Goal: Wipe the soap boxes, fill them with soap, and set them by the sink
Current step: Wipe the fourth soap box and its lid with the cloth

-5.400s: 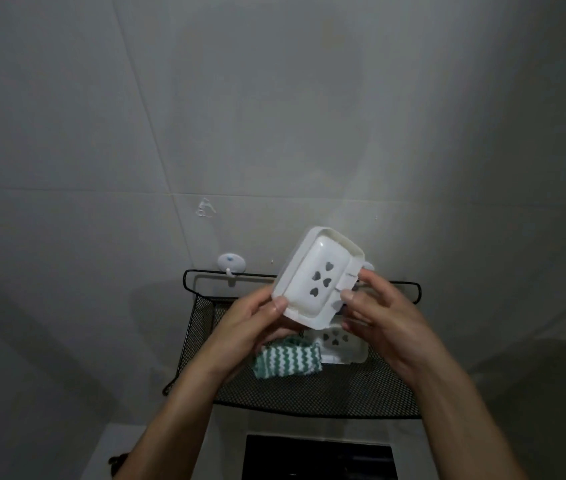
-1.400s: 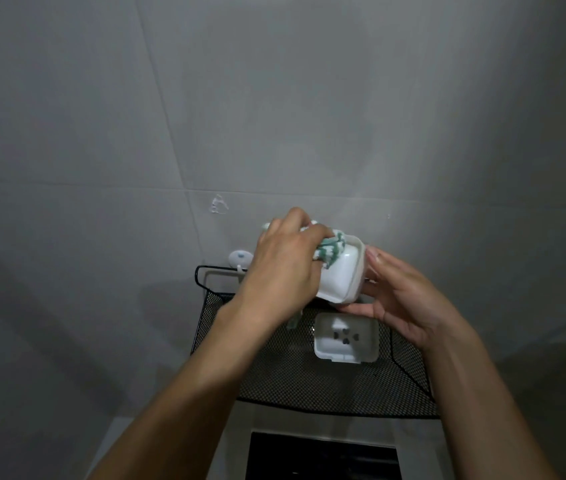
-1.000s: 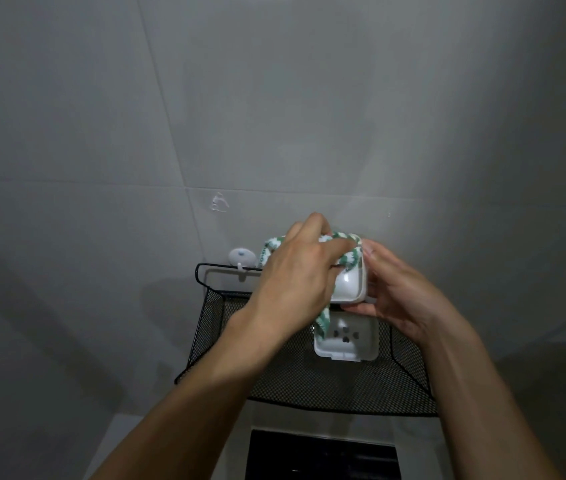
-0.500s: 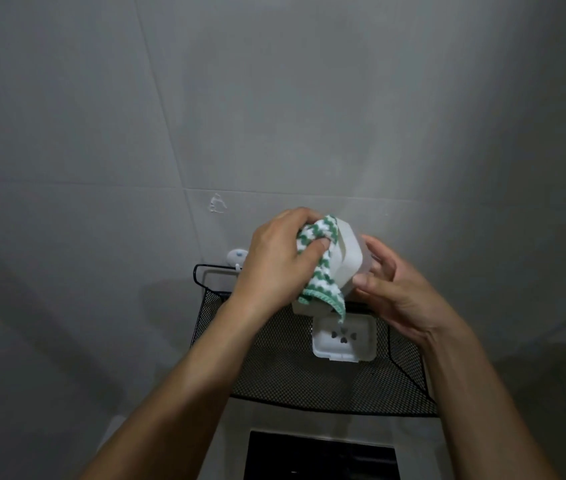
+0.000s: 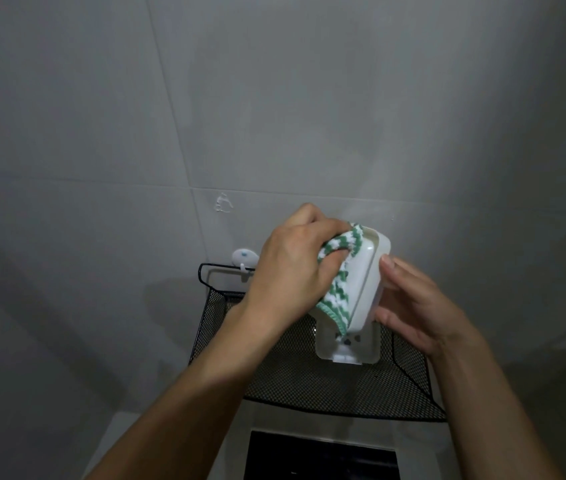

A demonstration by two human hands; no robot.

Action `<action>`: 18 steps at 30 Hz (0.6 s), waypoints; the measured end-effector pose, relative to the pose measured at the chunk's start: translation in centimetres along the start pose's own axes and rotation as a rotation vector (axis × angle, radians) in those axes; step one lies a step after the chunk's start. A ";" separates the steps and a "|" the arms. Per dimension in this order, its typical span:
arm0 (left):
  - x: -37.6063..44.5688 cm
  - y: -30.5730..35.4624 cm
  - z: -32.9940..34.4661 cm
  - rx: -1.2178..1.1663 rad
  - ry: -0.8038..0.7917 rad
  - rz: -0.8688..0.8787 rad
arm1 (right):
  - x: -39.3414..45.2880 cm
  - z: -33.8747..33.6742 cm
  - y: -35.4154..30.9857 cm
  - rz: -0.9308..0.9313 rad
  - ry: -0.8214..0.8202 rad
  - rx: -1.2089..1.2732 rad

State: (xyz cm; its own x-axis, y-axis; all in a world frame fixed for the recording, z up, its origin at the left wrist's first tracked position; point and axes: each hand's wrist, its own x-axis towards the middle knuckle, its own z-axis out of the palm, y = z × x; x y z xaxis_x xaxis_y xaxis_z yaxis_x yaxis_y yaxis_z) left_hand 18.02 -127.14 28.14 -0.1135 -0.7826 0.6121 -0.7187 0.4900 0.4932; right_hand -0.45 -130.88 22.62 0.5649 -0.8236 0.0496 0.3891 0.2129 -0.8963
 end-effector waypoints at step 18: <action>0.9 0.7 0.2 0.221 -0.059 0.159 | 0.6 0.2 -0.3 0.062 0.000 0.095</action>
State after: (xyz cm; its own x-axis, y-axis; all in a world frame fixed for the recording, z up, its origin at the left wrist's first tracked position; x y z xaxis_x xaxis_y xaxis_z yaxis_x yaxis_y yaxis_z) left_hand 17.22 -127.60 28.91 -0.2720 -0.7270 0.6305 -0.8203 0.5177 0.2431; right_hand -0.03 -131.33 23.00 0.5901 -0.8073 -0.0044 0.4205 0.3120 -0.8520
